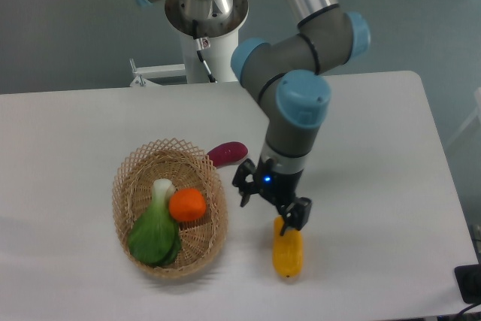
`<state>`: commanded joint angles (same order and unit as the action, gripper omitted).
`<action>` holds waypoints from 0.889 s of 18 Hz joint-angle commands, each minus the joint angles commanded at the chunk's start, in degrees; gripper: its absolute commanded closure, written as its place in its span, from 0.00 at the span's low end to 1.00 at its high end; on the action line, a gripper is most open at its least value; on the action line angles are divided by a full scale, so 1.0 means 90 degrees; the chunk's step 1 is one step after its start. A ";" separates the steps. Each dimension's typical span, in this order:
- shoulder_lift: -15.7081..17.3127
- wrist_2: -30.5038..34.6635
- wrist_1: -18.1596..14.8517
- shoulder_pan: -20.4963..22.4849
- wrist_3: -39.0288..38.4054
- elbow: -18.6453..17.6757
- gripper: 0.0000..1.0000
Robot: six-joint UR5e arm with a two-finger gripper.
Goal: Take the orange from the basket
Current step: 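Move the open gripper over the wicker basket toward the orange, then lower the gripper onto the orange and close the fingers around it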
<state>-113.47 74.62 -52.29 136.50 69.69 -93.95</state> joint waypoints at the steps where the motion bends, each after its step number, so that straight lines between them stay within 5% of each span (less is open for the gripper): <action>1: 0.0010 0.0010 0.0010 -0.0069 0.0117 -0.0058 0.00; 16: 0.0283 0.0039 -0.0088 -0.0636 0.1045 -0.0927 0.00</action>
<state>-110.92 74.97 -53.09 130.78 79.10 -102.30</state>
